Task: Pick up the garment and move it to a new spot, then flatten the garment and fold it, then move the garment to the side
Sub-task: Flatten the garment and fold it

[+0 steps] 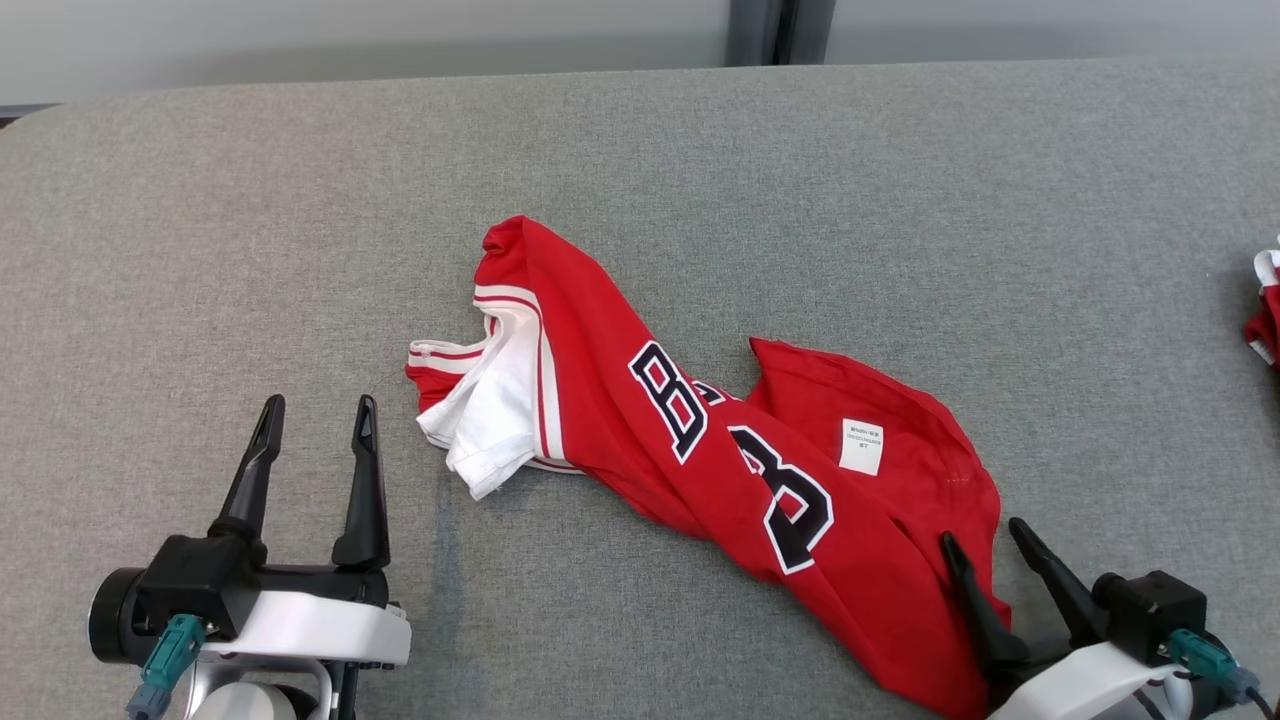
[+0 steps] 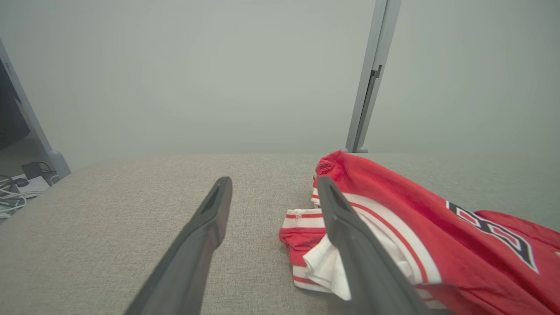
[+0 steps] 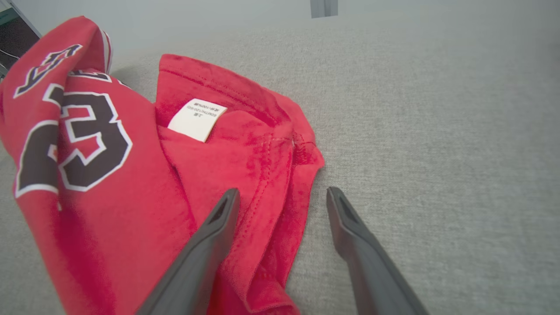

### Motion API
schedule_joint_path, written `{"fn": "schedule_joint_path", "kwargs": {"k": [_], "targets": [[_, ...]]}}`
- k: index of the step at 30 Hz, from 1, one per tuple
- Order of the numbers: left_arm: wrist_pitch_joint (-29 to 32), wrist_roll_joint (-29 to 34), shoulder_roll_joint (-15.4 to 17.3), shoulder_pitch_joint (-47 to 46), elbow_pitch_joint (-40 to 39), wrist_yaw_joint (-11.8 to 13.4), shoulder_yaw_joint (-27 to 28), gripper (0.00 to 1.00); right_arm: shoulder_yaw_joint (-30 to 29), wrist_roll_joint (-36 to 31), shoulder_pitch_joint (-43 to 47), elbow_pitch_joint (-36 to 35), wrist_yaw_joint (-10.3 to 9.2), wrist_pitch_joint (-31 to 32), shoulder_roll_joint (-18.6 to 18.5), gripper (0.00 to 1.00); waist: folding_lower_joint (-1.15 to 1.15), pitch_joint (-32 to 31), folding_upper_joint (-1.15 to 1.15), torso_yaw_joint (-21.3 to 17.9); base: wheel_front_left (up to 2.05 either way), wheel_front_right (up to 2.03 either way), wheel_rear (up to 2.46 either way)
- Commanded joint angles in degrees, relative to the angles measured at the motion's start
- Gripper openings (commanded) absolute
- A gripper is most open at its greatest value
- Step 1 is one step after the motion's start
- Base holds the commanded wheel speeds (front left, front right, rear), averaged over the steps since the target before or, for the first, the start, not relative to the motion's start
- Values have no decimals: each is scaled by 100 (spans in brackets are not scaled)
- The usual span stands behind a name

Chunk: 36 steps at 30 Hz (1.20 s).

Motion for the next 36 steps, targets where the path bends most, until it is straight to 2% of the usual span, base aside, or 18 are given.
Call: {"fn": "schedule_joint_path", "kwargs": {"k": [1, 2, 3, 4, 5, 6, 17, 24, 29, 36], "targets": [[-23, -9, -8, -90, 6, -6, 11, 100, 44, -46, -57, 27, 1, -51, -37, 100, 0, 5, 0, 1, 0, 0, 0], [-30, -10, -10, -95, 10, -5, 11, 100, 70, -51, -78, 25, 1, -66, -27, 100, 0, 7, 0, -1, 0, 0, 0], [-35, -10, -11, -99, 17, -3, 12, 100, 108, -23, -92, 30, 1, -54, -19, 58, 0, 6, 0, -3, 0, 0, 0], [-38, -10, -13, -100, 23, -3, 11, 100, 127, -10, -102, 36, 1, -45, -28, 38, 0, 4, 0, -5, 0, 0, 0], [-45, -10, -17, -102, 26, -4, 8, 100, 149, 9, -108, 40, 1, -48, -29, 8, 0, 0, 0, -5, 0, 0, 0], [-50, -11, -19, -104, 32, -7, 6, 100, 175, 37, -103, 48, 1, -39, -25, 0, 0, -6, 0, -6, 0, 0, 0], [-69, -4, -48, -124, 23, -3, -4, 100, -155, 8, -362, -519, 1, -163, -183, 0, 0, -35, 0, -2, 0, 0, 0], [-82, 13, -68, -266, -11, -59, -33, 100, -485, 218, -941, -639, 1, -61, -316, 0, 0, 209, 0, 77, 0, 0, 0], [-93, 38, -113, -483, -3, -121, -85, 100, -581, 456, -1580, -374, 1, -34, -403, 0, 0, 516, 0, 211, 0, 0, 0], [-101, 75, -241, -785, 93, -247, -135, 100, -430, 852, -2525, 659, 1, -16, -615, 0, 0, 869, 0, 413, 0, 0, 0]]}}
